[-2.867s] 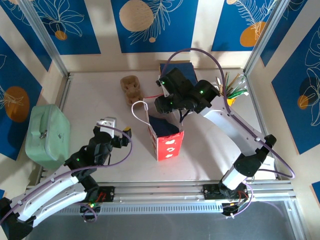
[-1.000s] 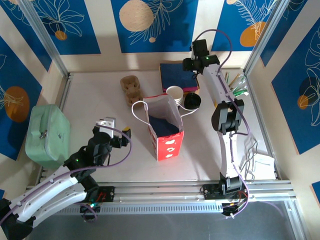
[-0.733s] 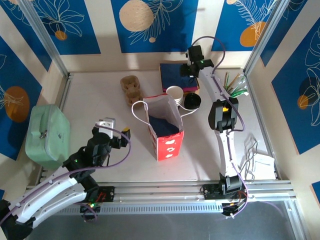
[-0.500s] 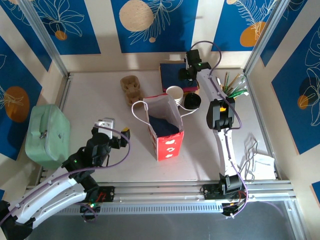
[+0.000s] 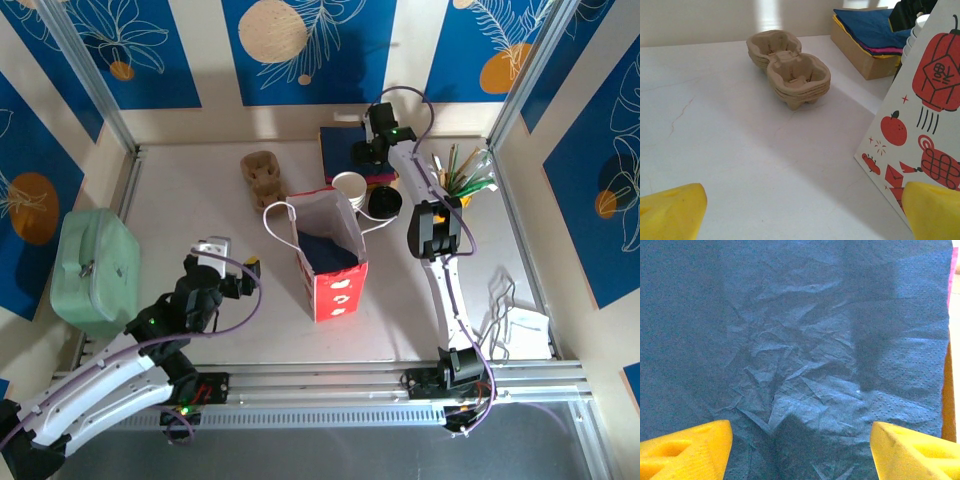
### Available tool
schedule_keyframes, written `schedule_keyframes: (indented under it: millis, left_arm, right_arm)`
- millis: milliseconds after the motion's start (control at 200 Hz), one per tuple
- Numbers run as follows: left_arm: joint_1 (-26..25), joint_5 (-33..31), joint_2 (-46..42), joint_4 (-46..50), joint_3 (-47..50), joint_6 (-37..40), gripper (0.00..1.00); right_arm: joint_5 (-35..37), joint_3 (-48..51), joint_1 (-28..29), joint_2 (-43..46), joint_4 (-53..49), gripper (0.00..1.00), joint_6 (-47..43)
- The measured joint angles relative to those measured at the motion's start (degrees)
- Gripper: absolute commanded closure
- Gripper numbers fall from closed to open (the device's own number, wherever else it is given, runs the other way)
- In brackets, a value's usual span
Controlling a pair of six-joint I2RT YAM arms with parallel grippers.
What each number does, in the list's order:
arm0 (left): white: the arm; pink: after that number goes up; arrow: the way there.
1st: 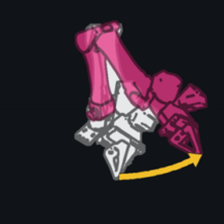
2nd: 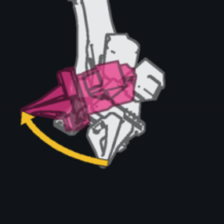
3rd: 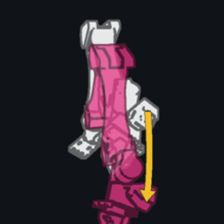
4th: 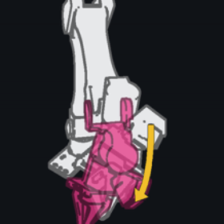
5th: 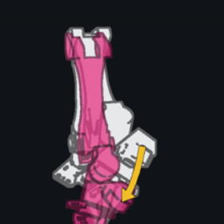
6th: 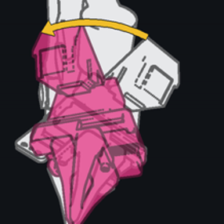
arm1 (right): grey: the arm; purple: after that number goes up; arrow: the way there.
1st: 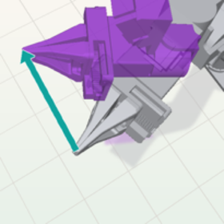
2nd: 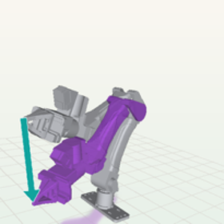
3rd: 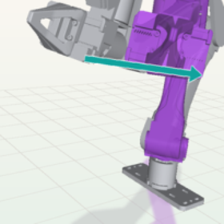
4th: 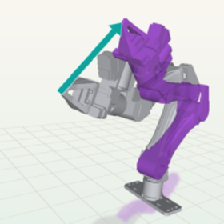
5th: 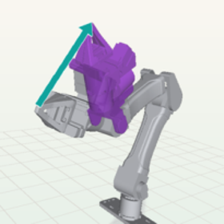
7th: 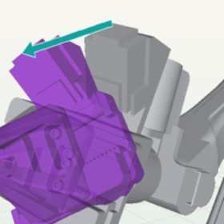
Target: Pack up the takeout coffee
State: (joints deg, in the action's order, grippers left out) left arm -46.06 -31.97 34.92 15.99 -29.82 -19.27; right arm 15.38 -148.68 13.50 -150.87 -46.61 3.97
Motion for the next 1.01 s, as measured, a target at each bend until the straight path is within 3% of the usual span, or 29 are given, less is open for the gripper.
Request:
schedule_keyframes:
  millis: [375, 725, 1005]
  left_arm:
    - [0.0, 0.0, 0.02, 0.09, 0.0, -0.04, 0.0]
    - [0.0, 0.0, -0.02, 0.09, 0.0, -0.42, 0.0]
    - [0.0, 0.0, -0.72, 0.13, 0.0, -0.46, 0.0]
  right_arm:
    - [1.9, -1.03, 0.55, -2.49, -1.64, 0.27, -0.13]
    - [2.78, -1.22, 0.74, -2.49, -2.51, 0.54, 0.22]
    - [2.29, -1.22, 0.74, -2.47, -2.73, 0.61, 1.77]
